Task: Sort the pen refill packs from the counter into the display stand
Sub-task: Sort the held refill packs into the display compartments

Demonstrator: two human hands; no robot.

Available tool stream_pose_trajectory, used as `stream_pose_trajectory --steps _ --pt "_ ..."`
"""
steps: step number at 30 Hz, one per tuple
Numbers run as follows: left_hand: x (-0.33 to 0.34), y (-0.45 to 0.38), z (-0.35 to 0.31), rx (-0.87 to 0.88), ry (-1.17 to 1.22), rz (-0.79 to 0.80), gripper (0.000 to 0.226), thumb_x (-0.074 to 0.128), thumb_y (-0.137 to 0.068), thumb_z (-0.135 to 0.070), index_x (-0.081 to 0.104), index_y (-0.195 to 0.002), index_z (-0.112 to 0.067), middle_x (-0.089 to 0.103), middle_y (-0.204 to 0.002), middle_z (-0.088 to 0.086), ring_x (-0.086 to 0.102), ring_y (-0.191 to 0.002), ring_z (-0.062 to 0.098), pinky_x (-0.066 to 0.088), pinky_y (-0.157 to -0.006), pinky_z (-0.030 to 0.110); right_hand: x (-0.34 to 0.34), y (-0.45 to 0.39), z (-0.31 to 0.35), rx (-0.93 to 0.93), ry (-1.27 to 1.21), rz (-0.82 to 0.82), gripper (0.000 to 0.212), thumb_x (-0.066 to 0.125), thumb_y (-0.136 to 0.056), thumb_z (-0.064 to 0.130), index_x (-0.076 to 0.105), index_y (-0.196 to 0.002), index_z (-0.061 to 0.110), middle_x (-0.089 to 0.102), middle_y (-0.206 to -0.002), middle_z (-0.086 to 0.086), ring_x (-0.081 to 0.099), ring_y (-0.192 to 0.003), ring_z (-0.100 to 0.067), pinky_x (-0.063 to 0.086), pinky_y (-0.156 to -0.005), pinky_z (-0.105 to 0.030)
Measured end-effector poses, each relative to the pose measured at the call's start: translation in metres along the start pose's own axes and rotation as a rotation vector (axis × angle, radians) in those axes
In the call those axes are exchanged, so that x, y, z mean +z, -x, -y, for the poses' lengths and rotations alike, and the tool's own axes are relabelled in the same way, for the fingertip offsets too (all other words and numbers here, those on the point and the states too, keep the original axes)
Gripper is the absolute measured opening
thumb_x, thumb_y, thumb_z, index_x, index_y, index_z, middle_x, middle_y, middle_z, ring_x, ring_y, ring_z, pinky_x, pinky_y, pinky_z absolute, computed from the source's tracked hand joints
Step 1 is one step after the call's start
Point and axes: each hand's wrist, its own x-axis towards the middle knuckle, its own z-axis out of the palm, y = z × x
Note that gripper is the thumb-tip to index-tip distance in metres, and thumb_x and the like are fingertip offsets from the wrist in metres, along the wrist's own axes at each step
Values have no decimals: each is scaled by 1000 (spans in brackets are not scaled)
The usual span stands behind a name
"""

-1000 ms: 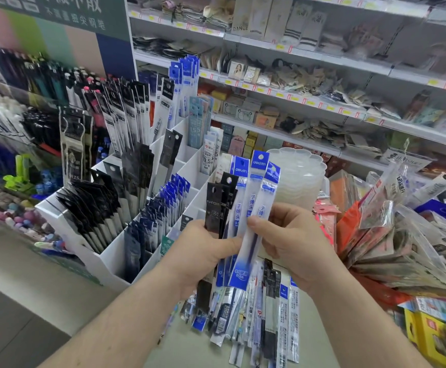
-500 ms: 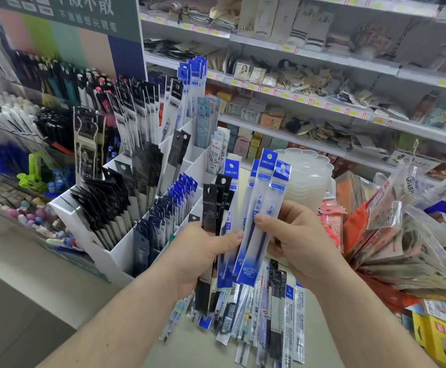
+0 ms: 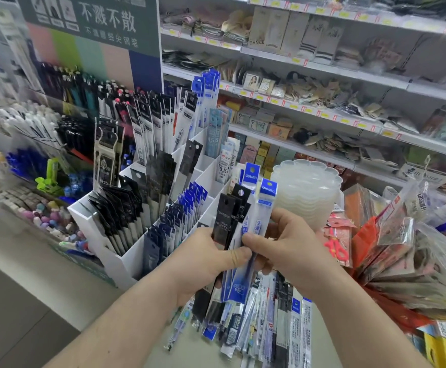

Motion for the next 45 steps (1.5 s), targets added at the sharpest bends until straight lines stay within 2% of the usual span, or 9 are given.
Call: stream_pose_trajectory --steps 3,6,8,16,20,24,29,35,45 --pt "-4 4 -7 -21 19 7 16 72 -86 -35 76 -93 -22 76 -82 3 71 -76 19 56 -60 36 -4 -4 5 -18 14 54 10 67 -91 5 67 -99 11 70 -72 -16 63 -53 -23 53 -50 -29" --pt "-10 6 -13 -32 -2 12 18 76 -77 -42 76 -87 -27 71 -83 11 62 -76 29 48 -57 34 -2 -7 10 -10 12 141 10 58 -98 4 67 -96 0 68 -75 -17 64 -58 -23 56 -55 -31" --pt "-14 4 -14 -41 -15 33 32 81 -78 -38 73 -95 -12 69 -90 20 59 -81 32 46 -62 38 3 -10 11 -18 25 168 8 60 -96 1 66 -93 -2 66 -74 -15 63 -56 -23 55 -54 -31" --pt "-23 -2 -41 -11 -74 -57 41 71 -70 -48 70 -92 -14 69 -77 5 55 -68 21 38 -44 23 0 -46 36 43 -113 327 10 71 -84 3 69 -76 7 66 -67 -8 45 -48 -14 31 -46 -24" --pt "-29 -13 -48 67 16 -471 31 72 -85 -38 62 -81 -9 65 -59 -1 64 -55 19 39 -44 25 -9 -83 61 72 -269 48 14 61 -92 -2 63 -82 8 57 -59 -2 45 -43 -9 40 -43 -18" --pt "-31 -15 -59 151 136 -609 10 64 -95 -26 70 -94 -18 77 -92 5 75 -81 12 41 -42 21 -11 -127 90 -30 -264 -218 5 61 -95 5 58 -92 8 54 -68 -5 49 -42 -8 44 -53 -24" --pt "-29 -14 -70 222 241 -623 9 61 -97 -17 70 -95 -20 78 -86 -5 75 -77 16 41 -41 19 13 -168 117 -181 -114 -330 14 62 -95 11 59 -84 19 70 -86 -9 65 -62 -17 62 -66 -31" --pt "-35 -14 -71 239 239 -629 10 60 -97 -15 70 -95 -18 77 -84 -1 74 -71 16 42 -42 19 34 -216 116 -149 8 -465 15 64 -89 12 64 -75 16 74 -81 -13 69 -52 -15 62 -59 -33" --pt "-43 -15 -63 222 247 -590 19 63 -95 -12 70 -79 -19 70 -66 1 56 -47 12 43 -44 22 59 -239 112 -207 145 -443 22 65 -90 19 63 -68 18 72 -77 -7 74 -69 -25 63 -66 -45"
